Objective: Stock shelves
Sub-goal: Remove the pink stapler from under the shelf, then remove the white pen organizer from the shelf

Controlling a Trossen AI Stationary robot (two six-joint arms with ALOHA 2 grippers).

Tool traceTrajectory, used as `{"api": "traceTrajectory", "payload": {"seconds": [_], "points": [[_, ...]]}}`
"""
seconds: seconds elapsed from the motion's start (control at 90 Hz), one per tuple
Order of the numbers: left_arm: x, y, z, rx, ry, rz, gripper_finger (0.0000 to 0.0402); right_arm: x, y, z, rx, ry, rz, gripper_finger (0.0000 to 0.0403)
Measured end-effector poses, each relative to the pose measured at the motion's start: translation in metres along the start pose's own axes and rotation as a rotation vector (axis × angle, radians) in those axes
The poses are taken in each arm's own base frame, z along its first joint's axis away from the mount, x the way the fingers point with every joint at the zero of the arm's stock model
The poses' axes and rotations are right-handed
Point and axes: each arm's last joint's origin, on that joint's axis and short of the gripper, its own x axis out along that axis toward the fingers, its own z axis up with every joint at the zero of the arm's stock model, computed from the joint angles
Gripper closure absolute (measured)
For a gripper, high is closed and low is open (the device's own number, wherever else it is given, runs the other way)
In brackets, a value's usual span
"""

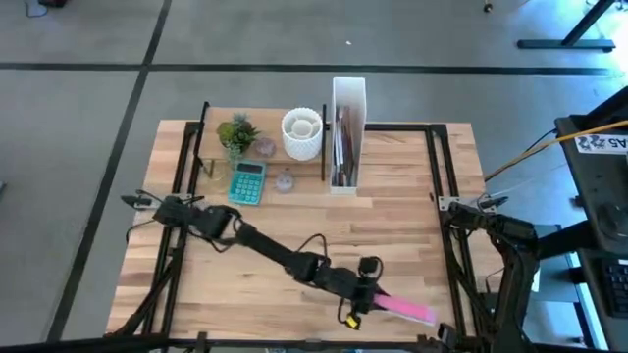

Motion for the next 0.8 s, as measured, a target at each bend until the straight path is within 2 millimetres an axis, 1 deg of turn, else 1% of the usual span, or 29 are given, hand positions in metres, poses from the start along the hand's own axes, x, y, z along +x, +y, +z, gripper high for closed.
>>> {"api": "traceTrajectory", "payload": {"seconds": [0.056, 0.178, 0.3, 0.4, 0.533, 0.611, 0.667, 0.711, 0.756, 0.8], "points": [[0.006, 0.003, -0.005, -0.002, -0.01, 0.011, 0.0293, 0.0, 0.0, 0.0, 0.003, 0.0, 0.0, 0.0196], [0.014, 0.012, -0.017, -0.081, -0.065, 0.036, 0.0291, 0.0, 0.0, 0.0, 0.01, 0.0, 0.0, 0.0196], [0.018, 0.02, -0.027, -0.105, -0.052, 0.054, 0.0258, 0.0, 0.0, 0.0, 0.011, 0.0, 0.0, 0.0196], [0.018, 0.025, -0.027, -0.111, -0.06, 0.06, 0.0239, 0.001, 0.0, 0.0, 0.013, 0.001, -0.003, 0.0196], [0.018, 0.03, -0.024, -0.116, -0.088, 0.066, 0.0228, 0.003, 0.0, -0.002, 0.007, 0.002, -0.007, 0.0196], [0.017, 0.033, -0.025, -0.108, -0.06, 0.07, 0.0223, 0.005, -0.001, -0.005, 0.01, 0.002, -0.01, 0.0196], [0.015, 0.034, -0.022, -0.089, -0.004, 0.07, 0.0218, 0.005, -0.001, -0.006, 0.009, 0.003, -0.003, 0.0196], [0.01, 0.035, -0.015, -0.067, 0.047, 0.071, 0.0214, 0.005, 0.0, -0.008, 0.006, 0.005, 0.006, 0.0196], [0.001, 0.034, -0.004, -0.047, 0.107, 0.09, 0.0211, 0.005, 0.0, -0.009, 0.005, 0.006, 0.015, 0.0196], [-0.012, 0.032, 0.014, -0.029, 0.169, 0.128, 0.0209, 0.005, 0.0, -0.009, 0.009, 0.008, 0.023, 0.0196]]}}
